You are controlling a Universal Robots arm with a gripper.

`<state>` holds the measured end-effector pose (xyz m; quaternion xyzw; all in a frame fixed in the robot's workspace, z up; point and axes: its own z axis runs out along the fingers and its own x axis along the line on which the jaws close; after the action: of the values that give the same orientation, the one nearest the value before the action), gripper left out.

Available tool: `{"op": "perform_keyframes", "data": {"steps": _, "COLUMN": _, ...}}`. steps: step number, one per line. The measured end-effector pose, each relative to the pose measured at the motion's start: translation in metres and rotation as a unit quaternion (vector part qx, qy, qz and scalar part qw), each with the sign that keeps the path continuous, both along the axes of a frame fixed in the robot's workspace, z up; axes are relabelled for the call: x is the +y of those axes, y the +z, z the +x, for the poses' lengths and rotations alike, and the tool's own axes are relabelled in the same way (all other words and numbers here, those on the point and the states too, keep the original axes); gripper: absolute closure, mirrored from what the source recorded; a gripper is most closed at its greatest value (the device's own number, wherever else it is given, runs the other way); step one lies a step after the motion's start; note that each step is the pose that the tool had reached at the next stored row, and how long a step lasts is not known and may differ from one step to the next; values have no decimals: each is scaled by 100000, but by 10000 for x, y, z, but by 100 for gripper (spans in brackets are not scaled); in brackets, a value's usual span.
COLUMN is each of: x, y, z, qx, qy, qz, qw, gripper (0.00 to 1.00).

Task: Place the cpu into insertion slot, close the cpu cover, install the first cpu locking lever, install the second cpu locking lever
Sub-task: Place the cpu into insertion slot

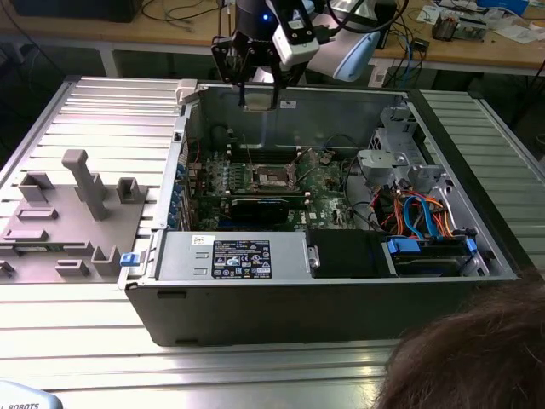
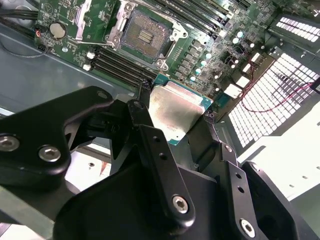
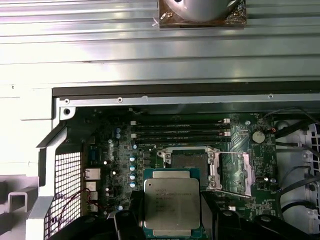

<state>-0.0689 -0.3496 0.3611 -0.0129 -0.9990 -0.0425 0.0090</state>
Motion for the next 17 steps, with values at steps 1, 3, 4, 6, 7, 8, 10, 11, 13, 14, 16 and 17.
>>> {"op": "perform_keyframes", "data": {"steps": 1, "x": 0, "y": 0, "z": -2, "qx": 2, "qy": 2, "qz": -1, "qw": 100000, "gripper": 46}}
{"op": "perform_keyframes", "data": {"steps": 3, "x": 0, "y": 0, "z": -7, "qx": 3, "qy": 7, "qz": -3, "qw": 100000, "gripper": 46}}
{"op": "perform_keyframes", "data": {"steps": 4, "x": 0, "y": -1, "z": -9, "qx": 2, "qy": 7, "qz": -3, "qw": 100000, "gripper": 46}}
{"op": "perform_keyframes", "data": {"steps": 6, "x": 0, "y": -1, "z": -12, "qx": 2, "qy": 6, "qz": -5, "qw": 100000, "gripper": 46}}
{"op": "perform_keyframes", "data": {"steps": 7, "x": 0, "y": -1, "z": -13, "qx": 4, "qy": 6, "qz": -3, "qw": 100000, "gripper": 46}}
{"op": "perform_keyframes", "data": {"steps": 8, "x": 0, "y": -1, "z": -15, "qx": 4, "qy": 5, "qz": -7, "qw": 100000, "gripper": 46}}
{"op": "perform_keyframes", "data": {"steps": 10, "x": 0, "y": -2, "z": -19, "qx": 4, "qy": 4, "qz": -6, "qw": 100000, "gripper": 46}}
{"op": "perform_keyframes", "data": {"steps": 11, "x": 0, "y": -2, "z": -21, "qx": 5, "qy": 6, "qz": -8, "qw": 100000, "gripper": 46}}
{"op": "perform_keyframes", "data": {"steps": 13, "x": 0, "y": -4, "z": -25, "qx": 3, "qy": 4, "qz": -7, "qw": 100000, "gripper": 46}}
{"op": "perform_keyframes", "data": {"steps": 14, "x": 0, "y": -4, "z": -27, "qx": 5, "qy": 3, "qz": -5, "qw": 100000, "gripper": 46}}
{"op": "perform_keyframes", "data": {"steps": 16, "x": 0, "y": -6, "z": -31, "qx": 1, "qy": -1, "qz": -2, "qw": 100000, "gripper": 46}}
{"op": "perform_keyframes", "data": {"steps": 17, "x": 0, "y": -6, "z": -32, "qx": 2, "qy": 4, "qz": -4, "qw": 100000, "gripper": 46}}
